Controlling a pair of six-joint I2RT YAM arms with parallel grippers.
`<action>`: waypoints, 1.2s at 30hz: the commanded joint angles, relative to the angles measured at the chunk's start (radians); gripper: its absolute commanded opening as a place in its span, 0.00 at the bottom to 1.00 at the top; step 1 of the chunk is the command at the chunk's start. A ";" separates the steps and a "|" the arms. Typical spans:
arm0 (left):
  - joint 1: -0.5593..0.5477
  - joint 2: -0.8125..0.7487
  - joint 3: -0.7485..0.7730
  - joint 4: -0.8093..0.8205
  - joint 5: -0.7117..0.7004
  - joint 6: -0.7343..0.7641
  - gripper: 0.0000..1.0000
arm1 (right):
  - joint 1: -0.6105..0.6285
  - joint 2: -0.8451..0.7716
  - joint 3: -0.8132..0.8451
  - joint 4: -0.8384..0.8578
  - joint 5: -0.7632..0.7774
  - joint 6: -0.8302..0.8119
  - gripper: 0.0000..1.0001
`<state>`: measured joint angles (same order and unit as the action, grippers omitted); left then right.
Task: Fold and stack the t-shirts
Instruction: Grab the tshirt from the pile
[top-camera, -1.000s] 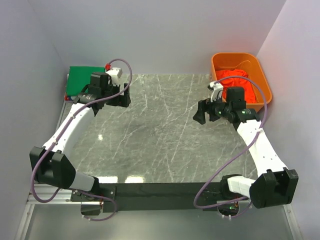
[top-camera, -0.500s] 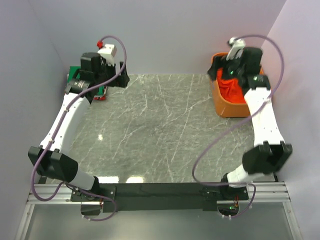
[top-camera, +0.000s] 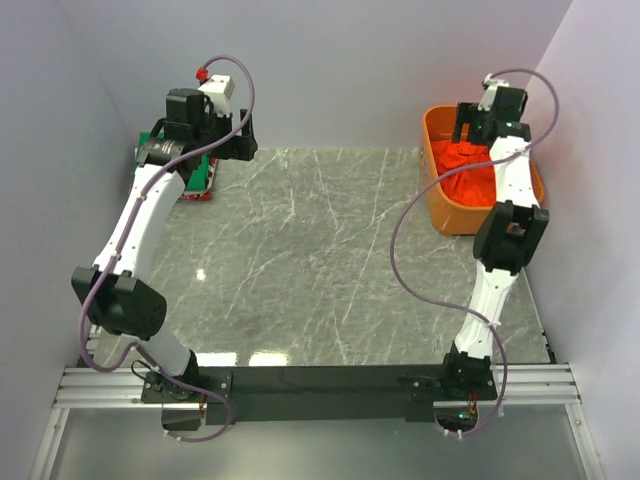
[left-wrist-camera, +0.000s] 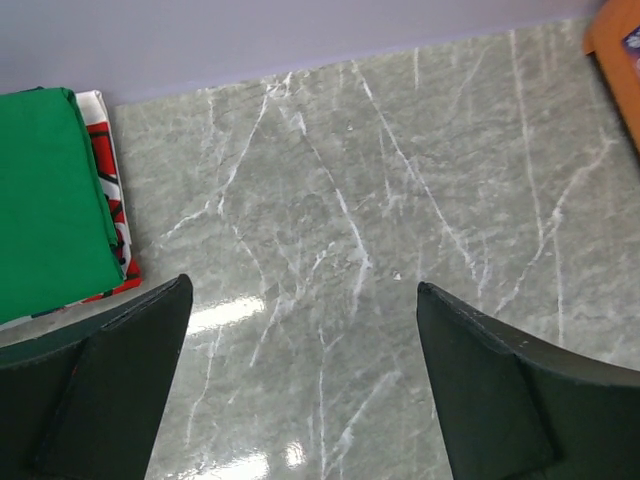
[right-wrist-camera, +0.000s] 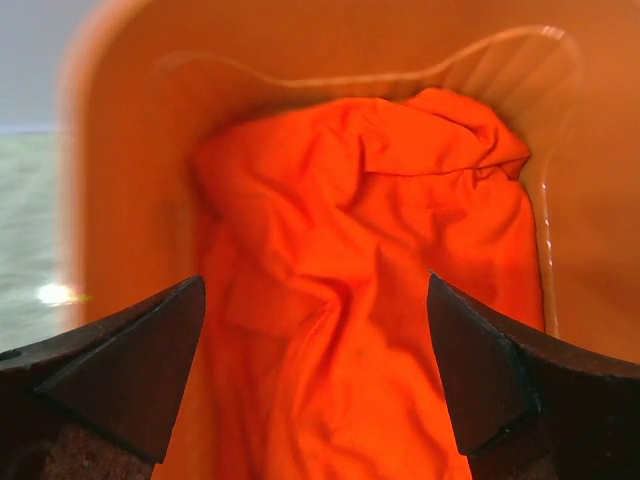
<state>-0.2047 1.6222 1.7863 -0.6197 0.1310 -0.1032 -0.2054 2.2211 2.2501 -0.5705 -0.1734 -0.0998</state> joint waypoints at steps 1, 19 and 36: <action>0.005 0.037 0.083 -0.041 -0.022 0.030 0.99 | 0.006 0.090 0.115 0.026 0.077 -0.064 0.98; 0.008 0.214 0.260 -0.077 -0.008 0.050 0.99 | 0.000 0.334 0.141 0.083 0.207 -0.296 0.95; 0.007 0.179 0.240 -0.054 0.039 0.005 0.99 | 0.014 0.011 0.060 0.103 0.207 -0.135 0.00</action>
<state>-0.1993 1.8507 2.0163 -0.7010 0.1310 -0.0750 -0.2024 2.4943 2.3173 -0.5259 0.0345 -0.3058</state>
